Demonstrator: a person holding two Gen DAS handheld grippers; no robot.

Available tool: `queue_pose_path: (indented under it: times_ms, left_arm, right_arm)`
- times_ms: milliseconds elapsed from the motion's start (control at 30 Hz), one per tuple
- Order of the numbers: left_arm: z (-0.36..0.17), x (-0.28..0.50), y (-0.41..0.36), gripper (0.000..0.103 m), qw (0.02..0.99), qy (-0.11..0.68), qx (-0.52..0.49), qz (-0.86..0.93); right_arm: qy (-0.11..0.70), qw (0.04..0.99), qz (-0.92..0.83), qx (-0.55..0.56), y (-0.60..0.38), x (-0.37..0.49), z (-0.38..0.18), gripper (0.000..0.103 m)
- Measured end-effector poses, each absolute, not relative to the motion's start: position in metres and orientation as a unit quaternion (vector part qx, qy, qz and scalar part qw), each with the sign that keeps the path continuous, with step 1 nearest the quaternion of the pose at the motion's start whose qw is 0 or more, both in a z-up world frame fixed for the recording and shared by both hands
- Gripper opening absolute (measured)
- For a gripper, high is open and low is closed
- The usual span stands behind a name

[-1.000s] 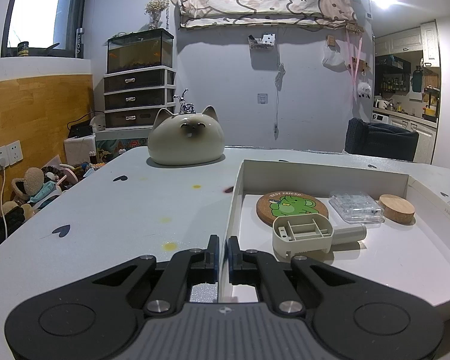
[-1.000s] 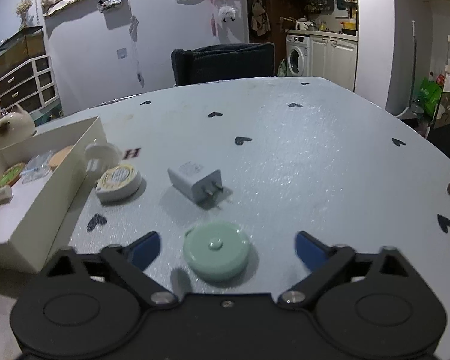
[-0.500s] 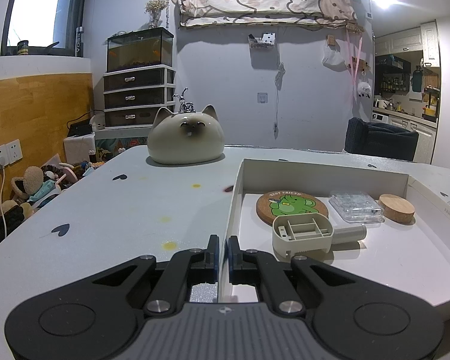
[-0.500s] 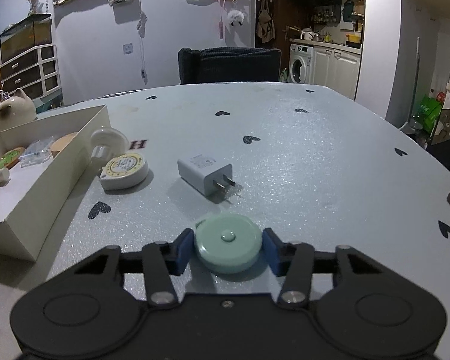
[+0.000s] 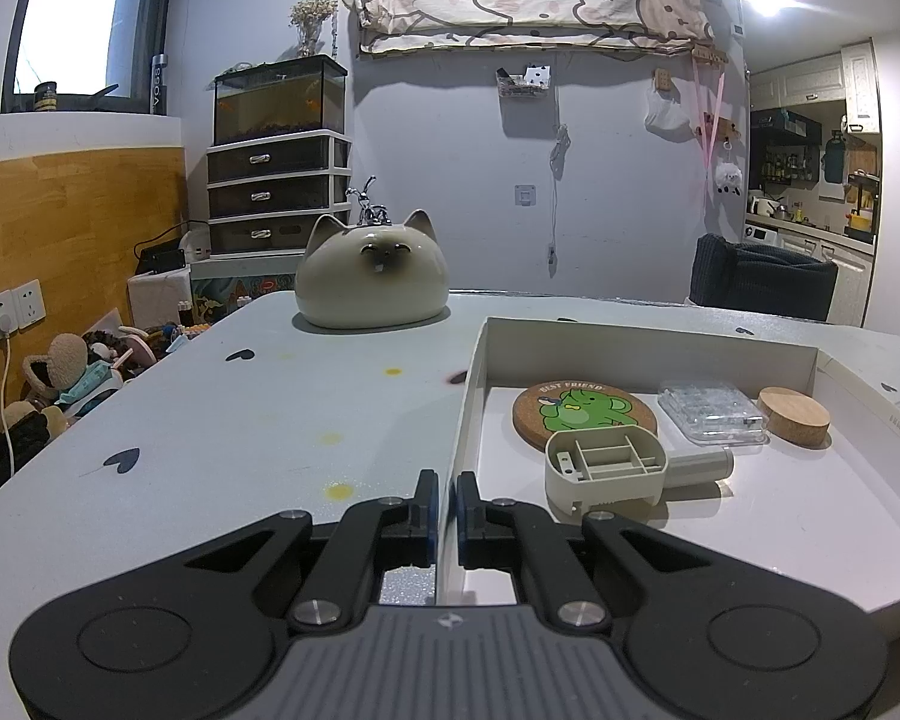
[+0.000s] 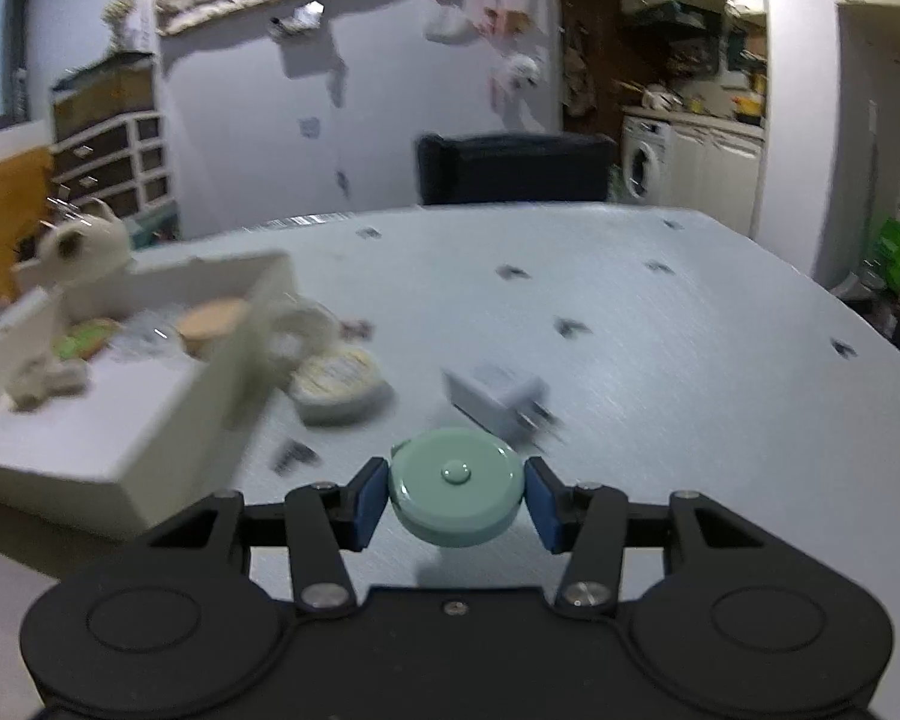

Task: Organize rigid objects
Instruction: 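Close the right gripper on the mint-green container and lift it, then lower the mint-green container into the tray and open the right gripper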

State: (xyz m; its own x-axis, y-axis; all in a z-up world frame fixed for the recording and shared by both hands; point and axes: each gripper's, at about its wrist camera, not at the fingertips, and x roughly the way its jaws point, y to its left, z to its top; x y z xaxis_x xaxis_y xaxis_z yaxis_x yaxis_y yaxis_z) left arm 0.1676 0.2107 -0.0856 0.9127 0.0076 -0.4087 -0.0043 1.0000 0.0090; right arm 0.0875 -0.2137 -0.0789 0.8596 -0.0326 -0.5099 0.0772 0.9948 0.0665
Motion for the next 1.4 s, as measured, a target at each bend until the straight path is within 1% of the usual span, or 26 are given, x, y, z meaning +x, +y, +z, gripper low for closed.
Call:
queue_pose_path:
  times_ms: [267, 567, 700, 967, 1267, 1400]
  left_arm:
    - [-0.086, 0.168, 0.210, 0.005, 0.978, 0.209, 0.004, 0.003]
    - [-0.085, 0.168, 0.210, 0.005, 0.978, 0.209, 0.004, 0.003]
    - [-0.085, 0.168, 0.210, 0.005, 0.978, 0.209, 0.003, 0.003]
    - [-0.086, 0.168, 0.210, 0.005, 0.978, 0.209, 0.004, 0.003]
    - [-0.086, 0.168, 0.210, 0.005, 0.978, 0.210, 0.004, 0.003]
    - [-0.086, 0.168, 0.210, 0.005, 0.978, 0.210, 0.003, 0.003]
  right_arm:
    - [0.232, 0.969, 0.078, 0.038, -0.168, 0.115, -0.037, 0.050]
    - [0.264, 0.949, 0.171, 0.030, -0.110, 0.166, -0.013, 0.050]
    - [0.297, 0.936, 0.188, 0.016, -0.089, 0.186, -0.019, 0.050]
    - [0.367, 0.913, 0.179, 0.025, -0.067, 0.229, -0.045, 0.050]
    - [0.419, 0.893, 0.156, 0.048, -0.043, 0.265, -0.067, 0.050]
    - [0.430, 0.890, 0.142, 0.053, -0.036, 0.276, -0.078, 0.050]
